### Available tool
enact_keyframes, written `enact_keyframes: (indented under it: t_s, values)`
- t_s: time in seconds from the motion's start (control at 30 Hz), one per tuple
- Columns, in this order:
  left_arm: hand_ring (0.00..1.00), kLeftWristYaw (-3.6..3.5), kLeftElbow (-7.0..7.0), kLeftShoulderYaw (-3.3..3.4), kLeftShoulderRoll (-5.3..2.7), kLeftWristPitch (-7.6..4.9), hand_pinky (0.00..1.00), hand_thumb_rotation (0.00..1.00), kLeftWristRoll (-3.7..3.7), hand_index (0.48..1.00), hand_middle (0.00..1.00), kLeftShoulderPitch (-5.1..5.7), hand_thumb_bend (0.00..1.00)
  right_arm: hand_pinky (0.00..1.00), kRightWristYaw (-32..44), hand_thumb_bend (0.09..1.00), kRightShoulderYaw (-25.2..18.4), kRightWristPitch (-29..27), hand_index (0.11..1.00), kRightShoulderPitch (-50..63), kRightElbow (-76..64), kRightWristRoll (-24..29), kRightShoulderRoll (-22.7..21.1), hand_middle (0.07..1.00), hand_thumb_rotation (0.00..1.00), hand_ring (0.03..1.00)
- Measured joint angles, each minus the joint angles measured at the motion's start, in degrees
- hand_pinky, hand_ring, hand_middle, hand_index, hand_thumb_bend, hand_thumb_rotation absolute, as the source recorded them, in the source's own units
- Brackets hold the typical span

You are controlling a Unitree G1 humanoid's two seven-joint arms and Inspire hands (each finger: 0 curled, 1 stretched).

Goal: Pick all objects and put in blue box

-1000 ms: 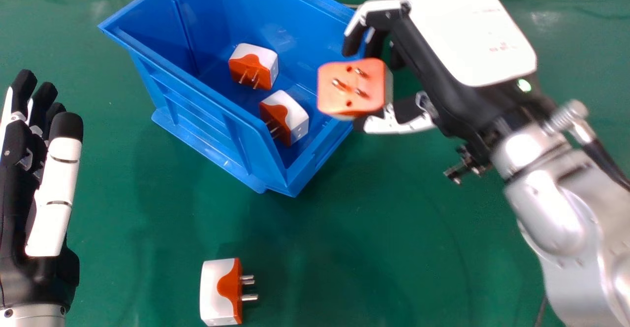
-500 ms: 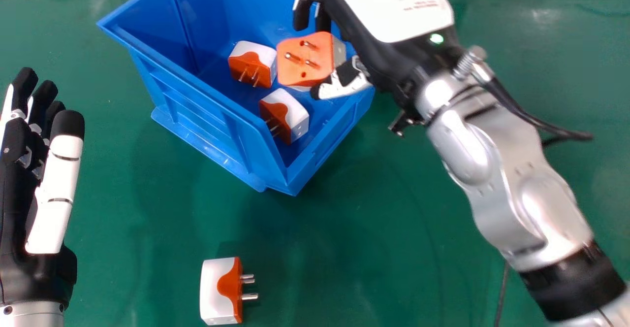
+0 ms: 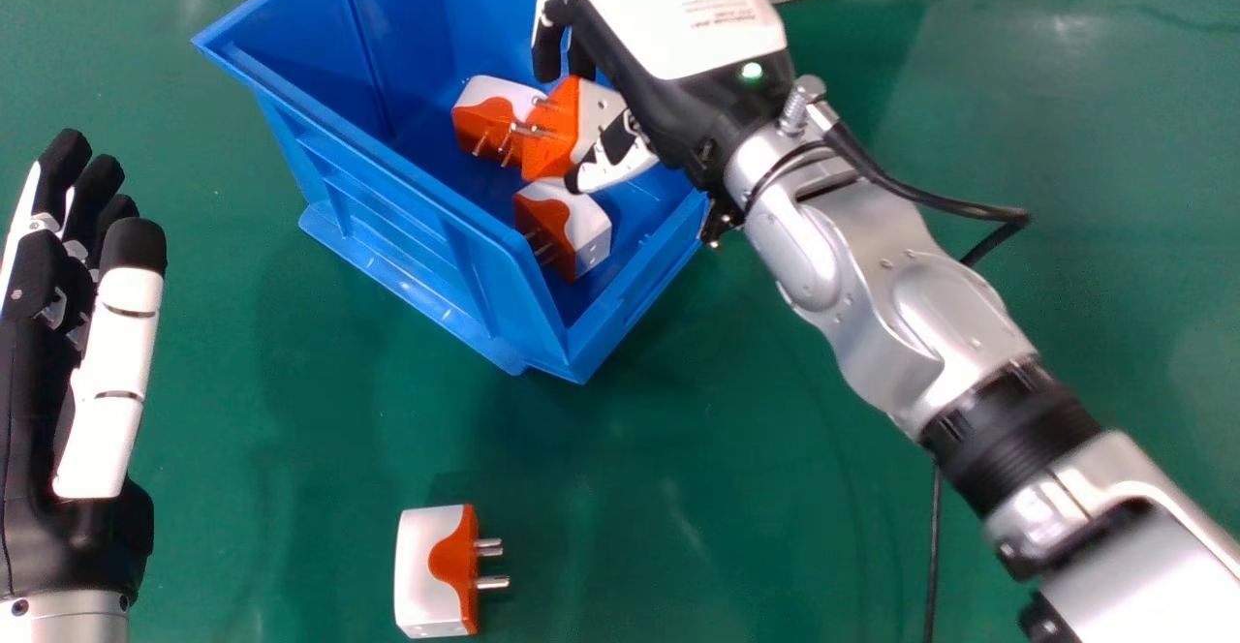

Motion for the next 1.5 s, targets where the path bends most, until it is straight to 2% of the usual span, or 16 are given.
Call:
enact_keyframes:
  t_s: [0.43, 0.77, 1.0, 1.03, 1.13, 1.2, 1.27, 1.37, 1.47, 1.5]
  values:
    - [0.96, -0.01, 0.08, -0.14, -0.05, -0.16, 0.93, 0.73, 0.0, 0.939, 0.95, 0.0, 0.59, 0.28, -6.17, 0.49, 2.83, -1.6, 0.537, -9.45, 19.19, 2.15, 5.03, 0.526, 0.0, 0.42]
    - [0.96, -0.03, 0.22, -0.16, -0.19, -0.2, 0.94, 0.73, -0.07, 0.939, 0.96, 0.32, 0.58, 0.29, -8.32, 0.491, 3.97, -1.98, 0.535, -10.15, 21.65, 3.17, 5.7, 0.53, 0.0, 0.426]
    - [0.97, -0.06, 0.4, -0.12, -0.21, -0.22, 0.95, 0.73, -0.07, 0.939, 0.96, 0.41, 0.58, 0.29, -6.32, 0.49, 5.57, 0.26, 0.539, -10.37, 20.47, 3.66, 5.64, 0.529, 0.0, 0.429]
    - [0.97, -0.07, 0.44, -0.12, -0.21, -0.22, 0.96, 0.73, -0.07, 0.941, 0.96, 0.41, 0.59, 0.3, -6.08, 0.49, 6.43, 0.94, 0.529, -10.5, 20.1, 3.32, 5.52, 0.541, 0.0, 0.441]
    - [0.98, -0.06, 0.46, -0.12, -0.21, -0.24, 0.96, 0.73, -0.07, 0.947, 0.97, 0.41, 0.6, 0.46, -6.28, 0.663, 9.24, 3.02, 0.646, -10.71, 19.11, 0.86, 5.07, 0.681, 0.0, 0.603]
    - [0.98, -0.04, 0.47, -0.11, -0.21, -0.24, 0.96, 0.73, -0.08, 0.949, 0.97, 0.42, 0.61, 0.54, -6.16, 0.713, 10.93, 3.93, 0.714, -10.7, 18.74, -0.84, 4.63, 0.755, 0.01, 0.684]
    - [0.98, -0.13, 0.64, -0.07, -0.21, -0.47, 0.96, 0.73, -0.08, 0.95, 0.97, 0.44, 0.61, 0.57, -4.98, 0.729, 11.58, 4.26, 0.74, -10.61, 18.39, -0.87, 4.38, 0.784, 0.02, 0.717]
    - [0.98, -0.21, 0.74, -0.07, -0.21, -0.68, 0.97, 0.73, -0.11, 0.955, 0.97, 0.46, 0.61, 0.7, -3.27, 0.727, 11.62, 4.62, 0.836, -10.38, 17.32, -0.65, 4.11, 0.887, 0.09, 0.842]
    - [0.98, -0.41, 0.78, -0.06, -0.21, -0.73, 0.97, 0.73, -0.11, 0.956, 0.98, 0.5, 0.61, 0.73, -2.56, 0.73, 11.72, 5.26, 0.862, -10.08, 16.02, -0.68, 4.01, 0.909, 0.11, 0.874]
    - [0.98, -0.46, 0.81, -0.06, -0.21, -0.73, 0.97, 0.73, -0.11, 0.957, 0.98, 0.49, 0.62, 0.77, -2.15, 0.735, 11.73, 5.45, 0.89, -10.08, 15.62, -0.7, 4.0, 0.928, 0.13, 0.899]
